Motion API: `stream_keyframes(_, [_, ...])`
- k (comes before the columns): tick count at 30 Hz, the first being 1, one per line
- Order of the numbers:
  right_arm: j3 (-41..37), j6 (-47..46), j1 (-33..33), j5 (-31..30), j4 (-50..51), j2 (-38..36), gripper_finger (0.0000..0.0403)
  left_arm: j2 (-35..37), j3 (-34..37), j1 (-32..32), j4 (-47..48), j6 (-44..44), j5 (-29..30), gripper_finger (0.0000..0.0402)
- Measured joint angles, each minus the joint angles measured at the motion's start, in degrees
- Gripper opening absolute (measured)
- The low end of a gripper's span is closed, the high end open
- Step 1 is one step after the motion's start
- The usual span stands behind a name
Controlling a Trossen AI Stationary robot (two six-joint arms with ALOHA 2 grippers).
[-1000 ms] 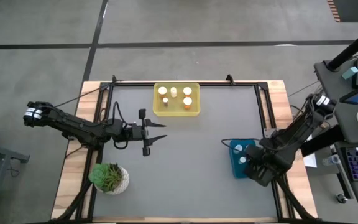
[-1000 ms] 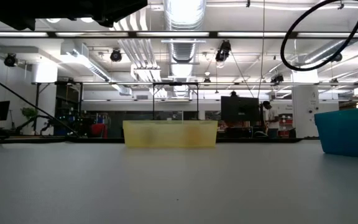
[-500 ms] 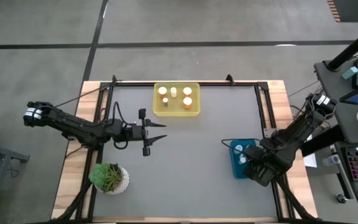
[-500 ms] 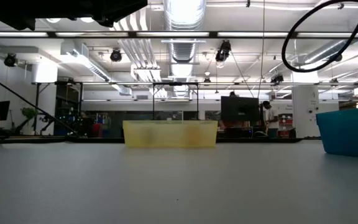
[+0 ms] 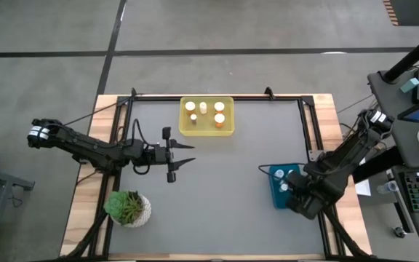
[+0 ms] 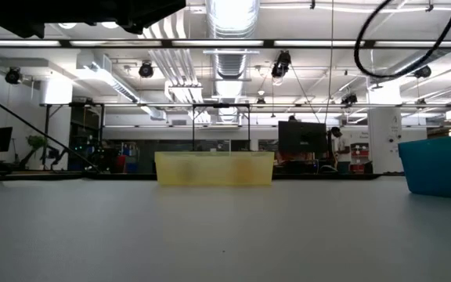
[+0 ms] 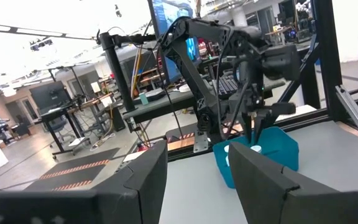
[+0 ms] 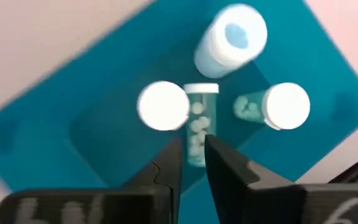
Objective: Pick and place medicine bottles into bin by pill shape (circle, oval)
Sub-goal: Return to Home Position
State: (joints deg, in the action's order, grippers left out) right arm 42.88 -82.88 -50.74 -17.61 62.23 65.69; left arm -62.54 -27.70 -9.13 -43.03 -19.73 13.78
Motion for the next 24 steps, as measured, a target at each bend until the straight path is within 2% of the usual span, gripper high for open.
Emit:
stream_keyframes(4, [5.94, 3.05, 0.13, -2.07, 3.79, 0.00, 0.0044, 0.00, 0.00, -0.01, 0.01, 1.38, 0.00, 0.0156])
stream_keyframes(8, [13.42, 9.20, 0.13, -11.34, 4.68, 0.00, 0.0032, 0.00, 0.00, -0.02, 0.01, 1.59, -0.01, 0.0156])
stream_keyframes(11, [18.04, 19.97, 0.18, -20.77, 0.02, 0.02, 0.0028, 0.00, 0.00, -0.02, 0.00, 2.90, 0.00, 0.0156])
stream_keyframes(13, [19.89, 30.59, 0.78, -26.10, -6.24, 0.02, 0.0027, 0.00, 0.00, -0.03, 0.00, 2.98, 0.00, 0.0156])
stream_keyframes(15, [20.57, 42.16, 1.95, -28.51, -14.09, 0.02, 0.0027, 0.00, 0.00, -0.09, 0.00, 3.07, 0.00, 0.0156])
stream_keyframes(19, [17.90, 66.77, 5.17, -27.67, -33.35, 0.04, 0.0027, 0.01, 0.00, -0.07, 0.00, 3.07, 0.93, 0.0156])
stream_keyframes(24, [8.52, 89.32, 11.72, -15.00, -57.88, 0.04, 0.0027, 0.99, 0.00, -0.07, 0.22, 5.20, 2.03, 0.0150])
